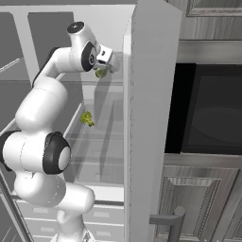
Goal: Take the lemon wedge from the fridge and place it on the plate with fish on the dining counter.
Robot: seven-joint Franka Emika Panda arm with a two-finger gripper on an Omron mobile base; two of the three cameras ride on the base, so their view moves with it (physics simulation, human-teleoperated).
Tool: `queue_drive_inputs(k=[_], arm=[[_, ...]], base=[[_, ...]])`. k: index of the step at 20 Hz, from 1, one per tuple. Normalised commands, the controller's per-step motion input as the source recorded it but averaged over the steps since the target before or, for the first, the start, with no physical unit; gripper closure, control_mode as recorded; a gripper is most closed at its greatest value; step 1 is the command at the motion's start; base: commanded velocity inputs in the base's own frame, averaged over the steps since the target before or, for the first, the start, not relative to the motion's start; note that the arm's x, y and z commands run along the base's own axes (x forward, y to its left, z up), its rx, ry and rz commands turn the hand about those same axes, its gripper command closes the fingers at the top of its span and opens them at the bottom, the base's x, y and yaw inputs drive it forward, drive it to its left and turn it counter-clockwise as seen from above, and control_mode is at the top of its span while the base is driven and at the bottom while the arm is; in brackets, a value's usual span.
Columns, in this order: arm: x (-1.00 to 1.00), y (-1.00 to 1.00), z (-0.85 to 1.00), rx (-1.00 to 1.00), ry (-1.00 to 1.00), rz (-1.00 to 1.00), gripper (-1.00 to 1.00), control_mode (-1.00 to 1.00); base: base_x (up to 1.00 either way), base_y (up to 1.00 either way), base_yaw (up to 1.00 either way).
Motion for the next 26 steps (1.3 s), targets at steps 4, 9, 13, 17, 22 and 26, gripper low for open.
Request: queue_drive_inputs(k=[4, 9, 13, 17, 22, 26], arm=[[-0.13, 0.0, -0.14, 0.04, 0.05, -0.04, -1.0, -1.0], [-0.04, 0.0, -0.08, 0.1, 0.0, -0.04, 1.0, -1.0], [0.0, 0.0, -0.03, 0.07, 0.0, -0.02, 1.0, -1.0], [0.0, 0.0, 0.0, 0.0, 0.0, 0.0, 1.0, -1.0], [-0.03, 0.0, 0.0, 0.0, 0.0, 0.0, 1.0, -1.0], [-0.2, 0.0, 0.08, 0.0, -0.11, 0.0, 1.0, -1.0]], base=[[0.0, 0.0, 0.0], [0.0, 0.0, 0.0], [0.0, 0.0, 0.0], [0.0, 0.0, 0.0], [0.0, 0.0, 0.0], [0.0, 0.0, 0.0]])
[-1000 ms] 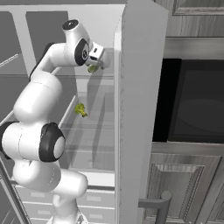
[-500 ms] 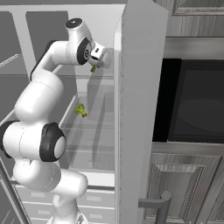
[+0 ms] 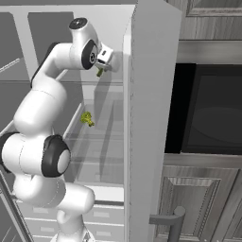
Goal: Take the lemon wedge from the fridge and place it on the plate with fish on the dining counter.
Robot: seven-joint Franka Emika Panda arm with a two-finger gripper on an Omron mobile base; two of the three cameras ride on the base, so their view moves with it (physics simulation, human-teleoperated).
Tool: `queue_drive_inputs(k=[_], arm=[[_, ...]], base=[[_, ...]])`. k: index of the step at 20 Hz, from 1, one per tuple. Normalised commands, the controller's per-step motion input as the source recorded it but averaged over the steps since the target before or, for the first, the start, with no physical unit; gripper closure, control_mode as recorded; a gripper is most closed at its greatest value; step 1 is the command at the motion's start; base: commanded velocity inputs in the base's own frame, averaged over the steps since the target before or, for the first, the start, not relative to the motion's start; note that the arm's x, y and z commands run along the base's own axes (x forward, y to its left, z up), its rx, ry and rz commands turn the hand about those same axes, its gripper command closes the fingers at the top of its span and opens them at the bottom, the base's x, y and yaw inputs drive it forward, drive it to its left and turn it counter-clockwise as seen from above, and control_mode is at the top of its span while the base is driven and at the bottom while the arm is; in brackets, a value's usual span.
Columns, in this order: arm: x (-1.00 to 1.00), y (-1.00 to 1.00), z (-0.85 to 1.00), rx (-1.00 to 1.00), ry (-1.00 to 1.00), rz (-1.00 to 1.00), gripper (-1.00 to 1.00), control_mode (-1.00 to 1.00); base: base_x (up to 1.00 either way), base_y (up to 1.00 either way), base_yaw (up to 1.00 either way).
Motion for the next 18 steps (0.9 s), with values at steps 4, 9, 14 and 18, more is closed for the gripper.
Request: queue_drive_inputs(k=[4, 9, 14, 18], arm=[[-0.36, 0.0, 0.3, 0.0, -0.19, 0.0, 1.0, -1.0], [-0.62, 0.0, 0.23, 0.0, -0.1, 0.0, 1.0, -1.0], [-0.99, 0.0, 0.11, 0.0, -0.01, 0.0, 1.0, -1.0], [-1.0, 0.0, -0.04, 0.0, 0.0, 0.0, 1.0, -1.0]], base=[[0.0, 0.0, 0.0], [0.0, 0.0, 0.0], [0.0, 0.0, 0.0], [0.0, 0.0, 0.0]])
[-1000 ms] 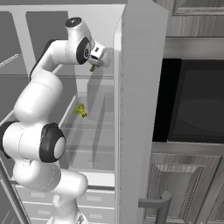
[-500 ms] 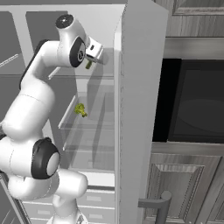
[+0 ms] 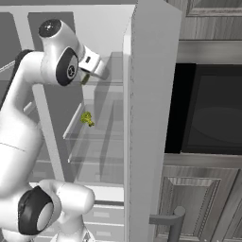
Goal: Take the lemon wedge from the fridge and place it on the plate with fish on the dining counter.
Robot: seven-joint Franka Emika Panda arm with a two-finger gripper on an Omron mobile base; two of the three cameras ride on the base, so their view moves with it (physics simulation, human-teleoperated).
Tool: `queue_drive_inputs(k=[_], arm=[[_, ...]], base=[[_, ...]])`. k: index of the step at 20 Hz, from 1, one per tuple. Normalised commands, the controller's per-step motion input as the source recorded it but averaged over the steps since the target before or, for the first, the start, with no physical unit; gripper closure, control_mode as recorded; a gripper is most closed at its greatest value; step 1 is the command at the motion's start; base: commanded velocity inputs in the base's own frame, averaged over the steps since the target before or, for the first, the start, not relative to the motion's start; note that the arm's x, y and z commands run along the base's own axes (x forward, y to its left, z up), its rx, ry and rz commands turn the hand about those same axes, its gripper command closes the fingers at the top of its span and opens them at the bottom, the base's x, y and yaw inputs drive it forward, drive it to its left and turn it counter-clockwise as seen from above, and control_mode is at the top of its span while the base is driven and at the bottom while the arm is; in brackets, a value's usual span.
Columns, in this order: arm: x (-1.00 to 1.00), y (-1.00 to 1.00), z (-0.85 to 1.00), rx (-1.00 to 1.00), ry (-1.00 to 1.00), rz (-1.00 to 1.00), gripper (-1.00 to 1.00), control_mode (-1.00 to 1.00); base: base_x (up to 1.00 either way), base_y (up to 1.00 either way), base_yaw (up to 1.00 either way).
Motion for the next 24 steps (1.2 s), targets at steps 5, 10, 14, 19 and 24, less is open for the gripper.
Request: queue_drive_inputs(k=[5, 10, 14, 19, 24], arm=[[-1.0, 0.0, -0.38, 0.0, 0.02, 0.0, 1.0, -1.0], [-0.85, 0.0, -0.31, 0.0, 0.02, 0.0, 1.0, -1.0], [-0.13, 0.0, 0.0, 0.0, -0.13, 0.0, 1.0, -1.0], [0.0, 0.0, 0.0, 0.0, 0.0, 0.0, 1.0, -1.0], [0.0, 0.0, 0.0, 0.0, 0.0, 0.0, 1.0, -1.0]], base=[[0.0, 0.0, 0.0], [0.0, 0.0, 0.0], [0.0, 0.0, 0.0], [0.0, 0.0, 0.0], [0.0, 0.0, 0.0]])
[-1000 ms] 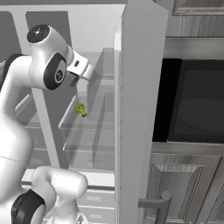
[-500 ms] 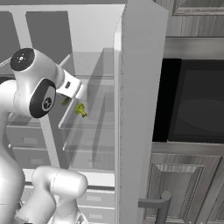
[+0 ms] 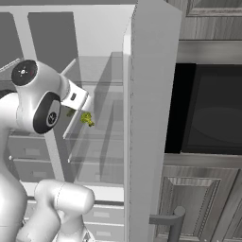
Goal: Take the lemon wedge from the fridge and place it on the plate with fish on the dining counter.
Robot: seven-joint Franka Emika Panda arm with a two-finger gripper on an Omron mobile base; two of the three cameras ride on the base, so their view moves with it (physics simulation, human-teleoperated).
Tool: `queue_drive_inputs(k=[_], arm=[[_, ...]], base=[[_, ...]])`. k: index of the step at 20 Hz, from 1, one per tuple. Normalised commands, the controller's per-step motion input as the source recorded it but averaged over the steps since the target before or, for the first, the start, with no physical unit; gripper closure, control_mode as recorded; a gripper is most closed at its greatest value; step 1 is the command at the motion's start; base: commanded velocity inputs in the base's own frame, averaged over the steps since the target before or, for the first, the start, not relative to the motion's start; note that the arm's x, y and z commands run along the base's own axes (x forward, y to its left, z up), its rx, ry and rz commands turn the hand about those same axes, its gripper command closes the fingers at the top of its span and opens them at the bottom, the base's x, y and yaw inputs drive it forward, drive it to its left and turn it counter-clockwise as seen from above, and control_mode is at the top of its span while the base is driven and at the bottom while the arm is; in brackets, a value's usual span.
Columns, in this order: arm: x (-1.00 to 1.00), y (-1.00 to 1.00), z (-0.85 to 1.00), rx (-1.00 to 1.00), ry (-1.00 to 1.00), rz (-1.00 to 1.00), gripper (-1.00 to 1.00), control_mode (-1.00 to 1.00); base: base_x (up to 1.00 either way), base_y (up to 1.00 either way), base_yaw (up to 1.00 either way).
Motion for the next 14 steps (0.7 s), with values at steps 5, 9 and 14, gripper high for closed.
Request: queue_drive_inputs(k=[5, 9, 14], arm=[[-0.3, 0.0, 0.0, 0.0, -0.08, 0.0, 1.0, 1.0], [0.0, 0.0, 0.0, 0.0, 0.0, 0.0, 1.0, 1.0], [0.0, 0.0, 0.0, 0.0, 0.0, 0.0, 1.0, 1.0]], base=[[-0.39, 0.0, 0.0], [-1.0, 0.0, 0.07], [-1.0, 0.0, 0.35]])
